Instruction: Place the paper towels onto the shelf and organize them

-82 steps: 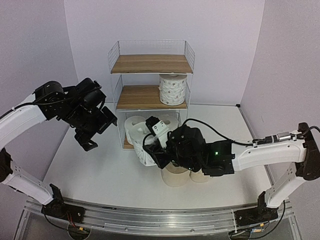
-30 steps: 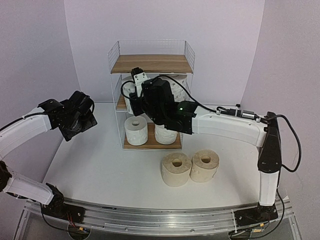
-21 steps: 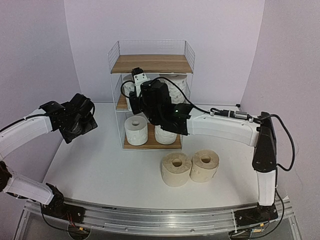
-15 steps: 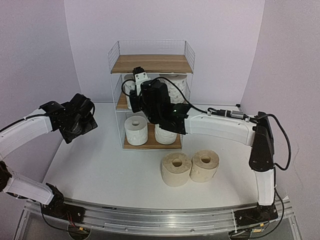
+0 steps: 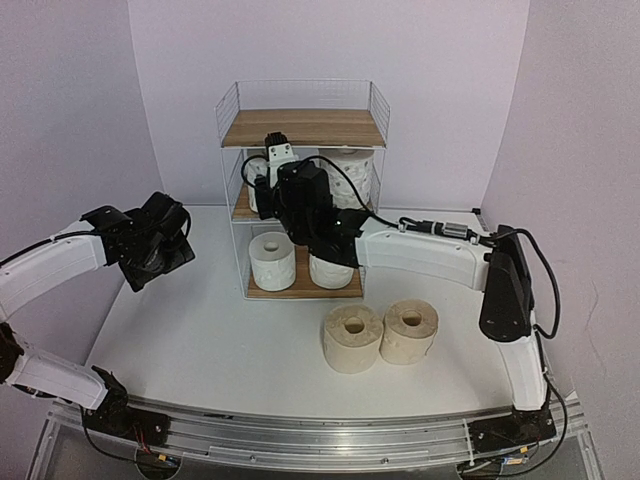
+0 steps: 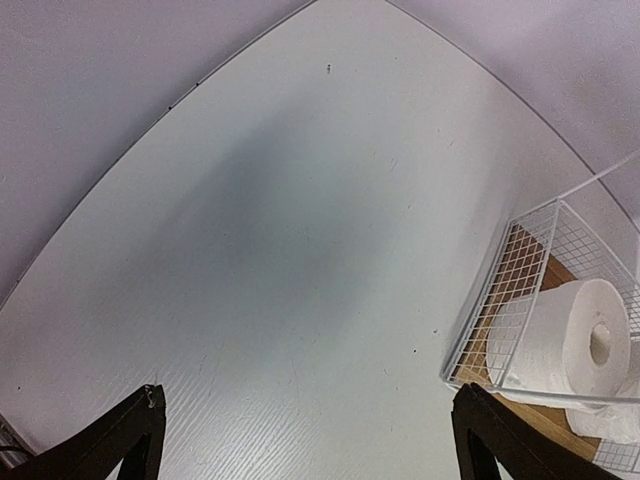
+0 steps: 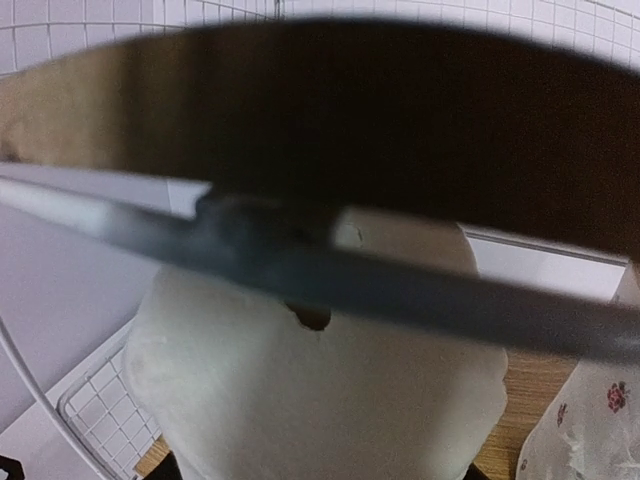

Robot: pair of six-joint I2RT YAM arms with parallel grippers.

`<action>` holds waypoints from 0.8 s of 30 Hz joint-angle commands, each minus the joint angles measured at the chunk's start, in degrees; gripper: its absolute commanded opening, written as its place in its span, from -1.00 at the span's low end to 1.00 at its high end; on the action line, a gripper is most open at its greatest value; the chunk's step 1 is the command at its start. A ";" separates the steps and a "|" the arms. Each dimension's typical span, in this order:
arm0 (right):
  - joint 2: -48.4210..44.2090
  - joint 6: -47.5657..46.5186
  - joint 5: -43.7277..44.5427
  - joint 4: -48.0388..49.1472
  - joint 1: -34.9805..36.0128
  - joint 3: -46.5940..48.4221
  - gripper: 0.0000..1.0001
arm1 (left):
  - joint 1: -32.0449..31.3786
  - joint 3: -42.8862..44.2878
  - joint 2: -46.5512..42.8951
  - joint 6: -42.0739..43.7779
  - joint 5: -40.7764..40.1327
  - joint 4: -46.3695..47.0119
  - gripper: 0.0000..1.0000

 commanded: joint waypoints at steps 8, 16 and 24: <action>3.88 -0.83 0.88 4.94 -0.02 3.84 0.20 | 0.42 -0.34 -0.72 -0.36 -1.17 -0.24 0.99; 4.41 -0.14 -0.38 5.22 -0.01 4.11 0.35 | 0.45 -0.51 -0.71 -0.19 -1.29 -0.21 0.99; 5.51 -0.02 -1.13 5.27 -0.03 5.24 0.56 | 0.48 -0.73 -0.65 -0.09 -1.22 -0.38 0.99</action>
